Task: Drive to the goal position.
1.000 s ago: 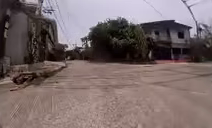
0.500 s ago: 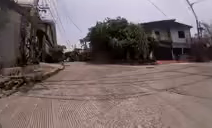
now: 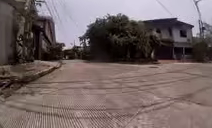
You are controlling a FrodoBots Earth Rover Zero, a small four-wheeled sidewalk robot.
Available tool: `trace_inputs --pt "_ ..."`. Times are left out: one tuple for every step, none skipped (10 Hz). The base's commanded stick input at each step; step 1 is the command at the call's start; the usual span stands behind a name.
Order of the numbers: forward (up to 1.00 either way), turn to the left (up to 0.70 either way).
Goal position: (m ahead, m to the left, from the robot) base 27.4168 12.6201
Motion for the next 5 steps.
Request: trace_inputs --pt "1.0 0.03" --pt "1.0 0.03" --pt "1.0 0.03" --pt "1.0 0.03" --pt "1.0 0.03"
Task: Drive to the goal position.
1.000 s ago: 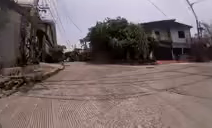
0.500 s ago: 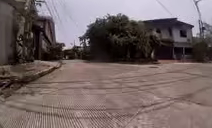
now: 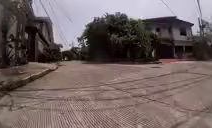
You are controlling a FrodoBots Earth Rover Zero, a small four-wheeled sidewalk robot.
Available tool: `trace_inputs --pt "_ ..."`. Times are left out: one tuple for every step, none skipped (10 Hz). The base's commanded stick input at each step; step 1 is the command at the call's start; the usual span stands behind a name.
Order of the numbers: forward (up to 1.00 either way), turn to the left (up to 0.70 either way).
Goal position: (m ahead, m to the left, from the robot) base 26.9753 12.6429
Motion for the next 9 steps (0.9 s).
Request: trace_inputs --pt "1.0 0.03" --pt "1.0 0.03" --pt "1.0 0.43" --pt "1.0 0.43" --pt "1.0 0.43" --pt "1.0 0.08" --pt "1.0 0.03" --pt "1.0 0.03" --pt "1.0 0.03"
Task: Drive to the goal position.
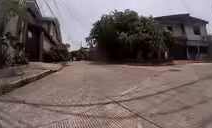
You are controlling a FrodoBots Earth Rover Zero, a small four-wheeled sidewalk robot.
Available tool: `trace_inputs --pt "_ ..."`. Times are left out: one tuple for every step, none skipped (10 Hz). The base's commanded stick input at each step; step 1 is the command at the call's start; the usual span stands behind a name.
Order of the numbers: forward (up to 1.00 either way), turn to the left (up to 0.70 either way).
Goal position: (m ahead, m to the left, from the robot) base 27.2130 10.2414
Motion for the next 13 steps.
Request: trace_inputs --pt "1.0 0.06" --pt "1.0 0.32" --pt "1.0 0.43" --pt "1.0 0.43" --pt "1.0 0.43" --pt "1.0 0.21" --pt "1.0 0.03" --pt "1.0 0.03" --pt "1.0 0.03" --pt "1.0 0.08" --pt "1.0 0.36" --pt "1.0 0.43" --pt "1.0 0.41"
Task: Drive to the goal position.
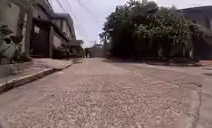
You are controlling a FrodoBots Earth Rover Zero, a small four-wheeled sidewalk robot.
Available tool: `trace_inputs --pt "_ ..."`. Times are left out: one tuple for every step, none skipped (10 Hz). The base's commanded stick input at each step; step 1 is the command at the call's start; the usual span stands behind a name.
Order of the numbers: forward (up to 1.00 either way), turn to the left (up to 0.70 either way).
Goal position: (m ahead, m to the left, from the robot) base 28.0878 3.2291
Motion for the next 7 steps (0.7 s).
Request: trace_inputs --pt "1.0 0.18" --pt "1.0 0.03" --pt "1.0 0.03" --pt "1.0 0.03" --pt "1.0 0.03" --pt "1.0 0.03" --pt "1.0 0.03"
